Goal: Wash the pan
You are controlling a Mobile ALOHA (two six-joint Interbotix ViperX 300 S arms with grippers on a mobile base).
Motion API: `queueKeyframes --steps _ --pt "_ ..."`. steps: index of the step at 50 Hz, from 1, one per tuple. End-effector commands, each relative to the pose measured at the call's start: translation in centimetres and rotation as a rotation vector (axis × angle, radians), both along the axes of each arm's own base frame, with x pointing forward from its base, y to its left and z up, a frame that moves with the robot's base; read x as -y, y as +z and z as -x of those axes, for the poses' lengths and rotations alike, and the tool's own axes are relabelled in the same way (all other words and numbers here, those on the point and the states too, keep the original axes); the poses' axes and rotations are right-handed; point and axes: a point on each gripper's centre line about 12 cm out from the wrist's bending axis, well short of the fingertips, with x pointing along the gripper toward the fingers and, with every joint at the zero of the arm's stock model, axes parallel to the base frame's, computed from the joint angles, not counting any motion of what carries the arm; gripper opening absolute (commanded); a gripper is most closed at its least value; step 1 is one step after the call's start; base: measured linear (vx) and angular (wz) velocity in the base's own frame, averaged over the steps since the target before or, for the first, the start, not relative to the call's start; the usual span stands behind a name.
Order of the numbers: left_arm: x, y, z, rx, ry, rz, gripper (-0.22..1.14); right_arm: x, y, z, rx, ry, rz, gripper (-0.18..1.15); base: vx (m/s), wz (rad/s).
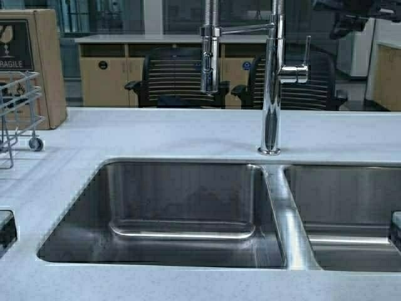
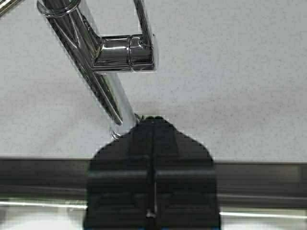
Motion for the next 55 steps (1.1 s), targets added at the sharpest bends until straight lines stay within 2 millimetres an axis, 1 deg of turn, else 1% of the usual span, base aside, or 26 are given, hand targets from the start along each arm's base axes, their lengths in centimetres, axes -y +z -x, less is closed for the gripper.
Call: queueKeyframes --steps 1,11,20,28,43,49,55 --pt "-0.9 0.5 0.1 0.037 0.018 -0.004 0.02 -0.2 1.4 -0.4 0.044 0.005 -0.003 0.05 0.00 0.00" --pt "-1.9 -1.7 -0.3 -0.018 0.024 0.015 0.02 -0.2 1.1 -0.5 0.037 0.005 0.001 0.05 0.00 0.00" --pt "-3.8 -3.5 -0.8 -0.063 0.043 0.014 0.02 -0.2 1.1 -0.5 0.039 0.005 0.002 0.05 0.00 0.00" --pt "-5.2 -4.8 -1.5 -0.098 0.066 0.033 0.02 -0.2 1.0 -0.5 0.034 0.006 0.004 0.05 0.00 0.00" --pt "-5.6 -8.0 -2.5 -0.191 0.062 0.077 0.02 -0.2 0.7 -0.6 0.028 0.007 0.006 0.05 0.00 0.00" --pt "-6.1 -8.6 -2.8 -0.204 0.072 0.086 0.02 -0.2 0.5 -0.6 0.022 0.008 0.008 0.05 0.00 0.00" --pt "-6.3 -8.6 -2.8 -0.199 0.090 0.095 0.02 -0.2 0.4 -0.5 0.019 0.008 0.008 0.05 0.00 0.00"
